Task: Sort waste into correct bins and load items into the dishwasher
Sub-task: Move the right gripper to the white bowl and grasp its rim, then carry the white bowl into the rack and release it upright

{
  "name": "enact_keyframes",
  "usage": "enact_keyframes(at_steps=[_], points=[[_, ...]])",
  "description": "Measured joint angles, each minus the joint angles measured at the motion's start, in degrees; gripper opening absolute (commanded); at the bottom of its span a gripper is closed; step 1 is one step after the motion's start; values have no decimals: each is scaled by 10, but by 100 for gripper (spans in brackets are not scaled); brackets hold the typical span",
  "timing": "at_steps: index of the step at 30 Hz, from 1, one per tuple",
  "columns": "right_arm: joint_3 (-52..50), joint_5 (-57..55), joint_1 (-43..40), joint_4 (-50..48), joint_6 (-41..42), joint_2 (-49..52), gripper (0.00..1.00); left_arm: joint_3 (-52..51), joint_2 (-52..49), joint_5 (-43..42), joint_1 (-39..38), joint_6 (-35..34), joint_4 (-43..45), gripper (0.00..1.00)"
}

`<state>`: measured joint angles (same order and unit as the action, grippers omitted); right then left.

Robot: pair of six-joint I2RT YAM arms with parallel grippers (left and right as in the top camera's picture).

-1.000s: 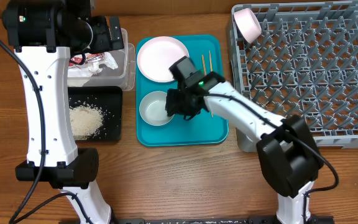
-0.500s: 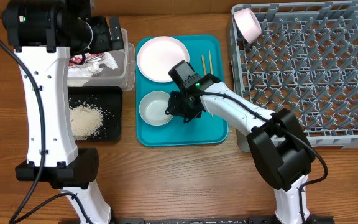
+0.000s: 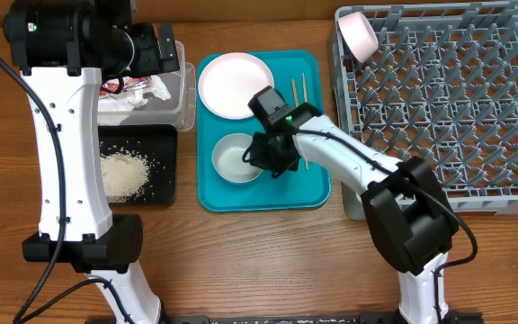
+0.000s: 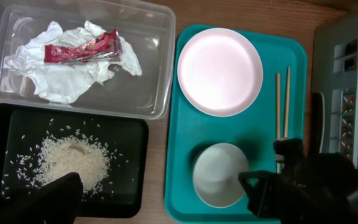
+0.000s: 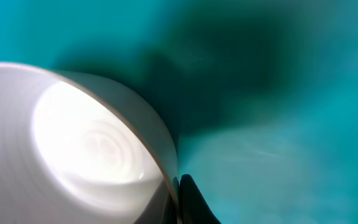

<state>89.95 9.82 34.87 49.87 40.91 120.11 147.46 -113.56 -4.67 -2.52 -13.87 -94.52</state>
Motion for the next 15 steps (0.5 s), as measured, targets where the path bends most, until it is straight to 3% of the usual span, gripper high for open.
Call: enact_keyframes(at_steps=[4, 8, 15], points=[[17, -40, -39, 51, -19, -51, 4, 0, 0, 0, 0, 0, 0, 100], [47, -130, -80, 58, -52, -174, 4, 0, 0, 0, 0, 0, 0, 100], [85, -409, -82, 55, -105, -380, 4, 0, 0, 0, 0, 0, 0, 100]])
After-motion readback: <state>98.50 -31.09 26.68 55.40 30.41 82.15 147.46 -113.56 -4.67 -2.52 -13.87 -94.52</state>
